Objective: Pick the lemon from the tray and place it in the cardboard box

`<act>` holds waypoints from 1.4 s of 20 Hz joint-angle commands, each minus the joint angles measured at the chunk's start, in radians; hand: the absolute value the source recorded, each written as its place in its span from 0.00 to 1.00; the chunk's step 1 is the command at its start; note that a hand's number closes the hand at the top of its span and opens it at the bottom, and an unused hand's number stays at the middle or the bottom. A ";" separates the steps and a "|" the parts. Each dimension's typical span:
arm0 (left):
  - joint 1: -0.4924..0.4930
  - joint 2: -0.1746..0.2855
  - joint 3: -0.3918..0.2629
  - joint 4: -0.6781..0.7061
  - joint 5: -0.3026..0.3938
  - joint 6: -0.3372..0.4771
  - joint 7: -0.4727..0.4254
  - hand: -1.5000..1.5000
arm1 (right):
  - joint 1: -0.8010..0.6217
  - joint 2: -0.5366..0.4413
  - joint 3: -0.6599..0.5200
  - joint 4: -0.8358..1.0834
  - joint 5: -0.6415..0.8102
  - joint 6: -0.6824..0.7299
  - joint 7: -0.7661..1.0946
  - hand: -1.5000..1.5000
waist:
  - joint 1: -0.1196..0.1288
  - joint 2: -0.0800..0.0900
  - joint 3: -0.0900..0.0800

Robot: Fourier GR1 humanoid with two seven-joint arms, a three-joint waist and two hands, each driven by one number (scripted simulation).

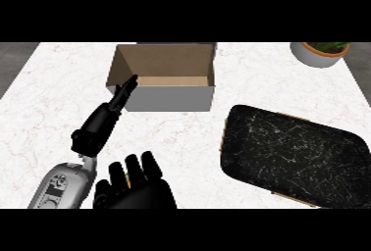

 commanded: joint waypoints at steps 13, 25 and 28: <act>0.032 -0.031 -0.014 0.047 -0.008 -0.011 0.025 0.50 | -0.258 0.015 -0.282 0.173 -0.111 -0.041 0.164 1.00 | -0.007 0.018 -0.005; 0.041 -0.033 -0.017 0.001 -0.026 -0.021 0.031 0.50 | -0.428 0.016 -0.413 0.559 -0.177 -0.193 0.021 1.00 | 0.005 0.023 -0.004; 0.056 -0.011 0.004 -0.015 0.002 -0.055 0.038 0.50 | -0.393 0.016 -0.374 0.602 -0.170 -0.231 0.014 1.00 | 0.001 0.021 -0.003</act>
